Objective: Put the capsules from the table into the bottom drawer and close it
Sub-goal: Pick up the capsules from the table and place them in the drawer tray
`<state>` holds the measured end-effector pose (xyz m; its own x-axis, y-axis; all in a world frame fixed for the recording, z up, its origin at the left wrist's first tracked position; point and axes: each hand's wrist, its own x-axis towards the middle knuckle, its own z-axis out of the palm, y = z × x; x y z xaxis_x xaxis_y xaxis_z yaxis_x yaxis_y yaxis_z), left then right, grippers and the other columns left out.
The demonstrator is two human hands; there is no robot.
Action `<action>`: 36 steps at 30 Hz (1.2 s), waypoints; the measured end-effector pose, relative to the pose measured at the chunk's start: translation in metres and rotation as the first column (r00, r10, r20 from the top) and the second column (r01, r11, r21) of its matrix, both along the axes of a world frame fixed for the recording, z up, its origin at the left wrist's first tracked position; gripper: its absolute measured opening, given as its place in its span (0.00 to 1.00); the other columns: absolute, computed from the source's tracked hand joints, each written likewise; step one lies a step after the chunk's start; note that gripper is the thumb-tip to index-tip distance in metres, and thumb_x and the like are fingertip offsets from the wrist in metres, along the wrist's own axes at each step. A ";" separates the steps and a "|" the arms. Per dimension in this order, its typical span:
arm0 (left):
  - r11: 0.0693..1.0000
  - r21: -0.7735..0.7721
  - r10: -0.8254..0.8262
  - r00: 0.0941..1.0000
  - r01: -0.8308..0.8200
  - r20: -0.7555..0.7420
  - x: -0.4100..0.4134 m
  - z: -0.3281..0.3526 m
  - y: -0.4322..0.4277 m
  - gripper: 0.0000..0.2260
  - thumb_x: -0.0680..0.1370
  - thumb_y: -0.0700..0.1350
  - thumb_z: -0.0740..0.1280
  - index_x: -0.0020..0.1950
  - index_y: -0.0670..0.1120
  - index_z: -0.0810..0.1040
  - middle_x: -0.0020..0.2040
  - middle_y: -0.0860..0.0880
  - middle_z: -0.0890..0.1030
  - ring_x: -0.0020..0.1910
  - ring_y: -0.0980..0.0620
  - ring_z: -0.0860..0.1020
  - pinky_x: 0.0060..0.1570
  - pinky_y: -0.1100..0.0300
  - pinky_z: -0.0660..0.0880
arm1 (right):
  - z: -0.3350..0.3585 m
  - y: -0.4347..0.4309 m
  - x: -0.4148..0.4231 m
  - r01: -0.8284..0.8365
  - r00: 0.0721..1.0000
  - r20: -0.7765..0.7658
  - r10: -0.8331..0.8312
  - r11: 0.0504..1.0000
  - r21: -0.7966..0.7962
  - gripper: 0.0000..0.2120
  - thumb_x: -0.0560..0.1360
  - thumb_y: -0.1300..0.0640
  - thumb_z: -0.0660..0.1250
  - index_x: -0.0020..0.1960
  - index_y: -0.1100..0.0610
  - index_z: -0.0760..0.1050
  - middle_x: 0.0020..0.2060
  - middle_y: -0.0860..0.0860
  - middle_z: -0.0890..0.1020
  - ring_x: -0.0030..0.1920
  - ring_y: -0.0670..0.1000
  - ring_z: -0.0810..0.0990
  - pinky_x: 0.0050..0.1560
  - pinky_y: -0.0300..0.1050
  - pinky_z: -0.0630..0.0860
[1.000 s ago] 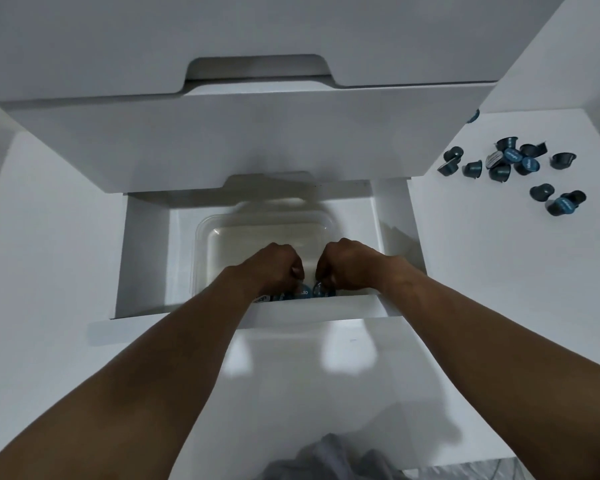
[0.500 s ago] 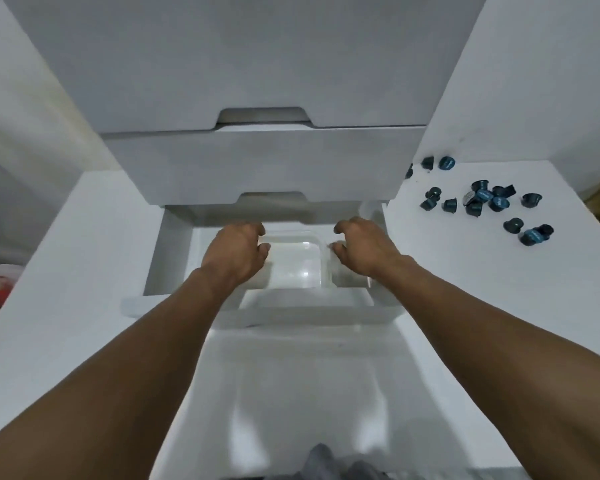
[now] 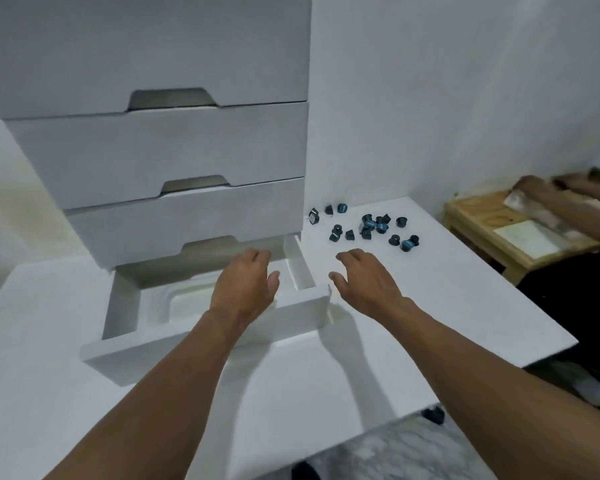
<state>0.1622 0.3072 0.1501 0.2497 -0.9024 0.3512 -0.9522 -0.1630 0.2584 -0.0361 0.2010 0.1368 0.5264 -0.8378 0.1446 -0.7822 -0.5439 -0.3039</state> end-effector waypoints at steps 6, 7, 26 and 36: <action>0.992 -0.018 -0.121 0.992 0.121 0.044 -0.066 0.008 -0.020 0.16 0.77 0.49 0.63 0.62 0.43 0.75 0.57 0.44 0.78 0.55 0.42 0.75 0.52 0.51 0.73 | 0.006 0.000 -0.073 0.111 0.992 0.064 -0.108 0.993 -0.035 0.20 0.79 0.48 0.60 0.68 0.56 0.70 0.63 0.53 0.74 0.63 0.55 0.72 0.60 0.46 0.69; 0.991 -0.008 -0.133 0.990 0.133 0.048 -0.077 0.008 -0.027 0.17 0.77 0.49 0.63 0.63 0.44 0.75 0.57 0.44 0.78 0.56 0.42 0.75 0.53 0.50 0.73 | 0.006 -0.003 -0.084 0.122 0.991 0.065 -0.119 0.992 -0.037 0.20 0.79 0.48 0.60 0.67 0.56 0.70 0.63 0.53 0.74 0.63 0.55 0.72 0.60 0.46 0.69; 0.991 0.124 -0.043 0.996 0.053 -0.084 -0.302 -0.042 -0.231 0.15 0.79 0.49 0.59 0.63 0.43 0.72 0.59 0.45 0.76 0.56 0.46 0.74 0.48 0.53 0.74 | -0.023 -0.211 -0.289 0.016 1.000 -0.013 -0.016 1.000 0.022 0.22 0.79 0.48 0.59 0.69 0.58 0.68 0.68 0.54 0.72 0.68 0.54 0.69 0.65 0.45 0.65; 0.980 0.197 0.034 0.998 -0.022 -0.058 -0.289 -0.079 -0.325 0.15 0.80 0.50 0.59 0.60 0.43 0.74 0.55 0.45 0.78 0.52 0.46 0.76 0.45 0.54 0.73 | -0.070 -0.311 -0.263 -0.067 0.997 -0.018 0.069 0.992 0.109 0.19 0.79 0.50 0.60 0.65 0.58 0.71 0.63 0.54 0.75 0.64 0.55 0.73 0.63 0.48 0.68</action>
<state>-0.1270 -0.0183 0.0713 0.2911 -0.9447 0.1513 -0.9302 -0.2425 0.2757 -0.2989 -0.1098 0.0672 0.5848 -0.8100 0.0434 -0.7514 -0.5611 -0.3473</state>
